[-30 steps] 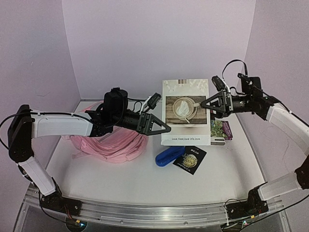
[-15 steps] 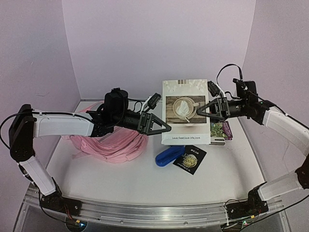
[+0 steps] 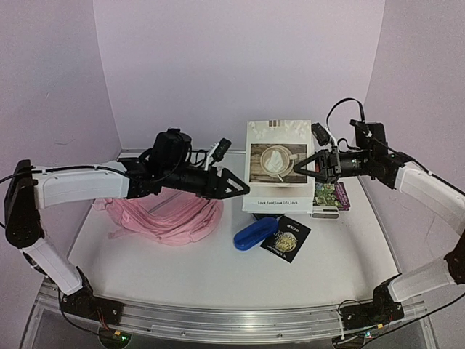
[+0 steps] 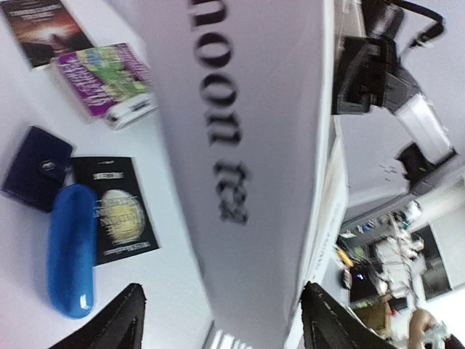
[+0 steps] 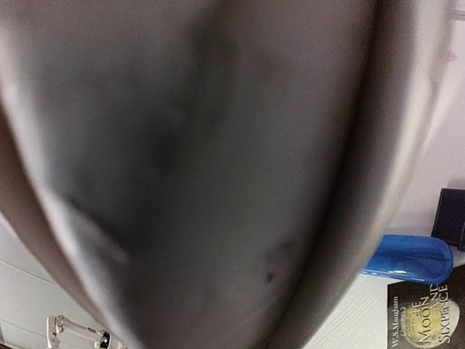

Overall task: Pack the student bag
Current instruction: Pick up the book from the center of the board.

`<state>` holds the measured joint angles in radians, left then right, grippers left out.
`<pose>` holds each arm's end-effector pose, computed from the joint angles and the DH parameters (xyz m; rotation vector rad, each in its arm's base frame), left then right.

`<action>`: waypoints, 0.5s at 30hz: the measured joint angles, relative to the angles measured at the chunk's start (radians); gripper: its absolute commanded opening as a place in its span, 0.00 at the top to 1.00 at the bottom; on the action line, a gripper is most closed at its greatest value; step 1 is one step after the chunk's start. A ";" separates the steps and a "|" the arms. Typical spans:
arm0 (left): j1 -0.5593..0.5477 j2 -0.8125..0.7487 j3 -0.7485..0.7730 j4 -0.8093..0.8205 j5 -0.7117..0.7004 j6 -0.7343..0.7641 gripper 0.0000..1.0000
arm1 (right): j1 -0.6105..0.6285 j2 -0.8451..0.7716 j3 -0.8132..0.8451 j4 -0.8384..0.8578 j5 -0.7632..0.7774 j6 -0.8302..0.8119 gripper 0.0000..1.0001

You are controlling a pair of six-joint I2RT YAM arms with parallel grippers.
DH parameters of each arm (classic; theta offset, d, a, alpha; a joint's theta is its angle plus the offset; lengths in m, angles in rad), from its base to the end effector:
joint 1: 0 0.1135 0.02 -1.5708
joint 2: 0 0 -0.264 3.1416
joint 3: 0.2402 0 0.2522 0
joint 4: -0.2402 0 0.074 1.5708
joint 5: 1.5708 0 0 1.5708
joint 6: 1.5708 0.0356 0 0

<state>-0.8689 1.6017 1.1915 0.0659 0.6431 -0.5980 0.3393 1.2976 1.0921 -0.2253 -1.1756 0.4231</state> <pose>0.2247 -0.2988 0.3001 0.7830 2.0446 -1.5318 0.2536 0.1243 0.3398 -0.7367 1.9469 1.6406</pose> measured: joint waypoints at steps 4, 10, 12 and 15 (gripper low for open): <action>0.016 -0.068 0.031 -0.295 -0.269 0.118 0.26 | 0.000 0.003 -0.013 0.001 0.091 0.007 0.87; 0.027 0.033 0.188 -0.682 -0.631 0.263 0.46 | 0.000 0.047 -0.032 0.037 0.183 0.029 0.87; 0.025 0.093 0.219 -0.765 -0.689 0.296 0.51 | 0.000 0.056 -0.052 0.050 0.204 0.037 0.87; 0.023 0.171 0.227 -0.871 -0.750 0.337 0.58 | 0.000 0.068 -0.069 0.055 0.226 0.045 0.86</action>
<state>-0.8458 1.7726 1.4185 -0.8056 -0.1073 -0.2613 0.3389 1.3660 1.0229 -0.1705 -0.9496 0.4681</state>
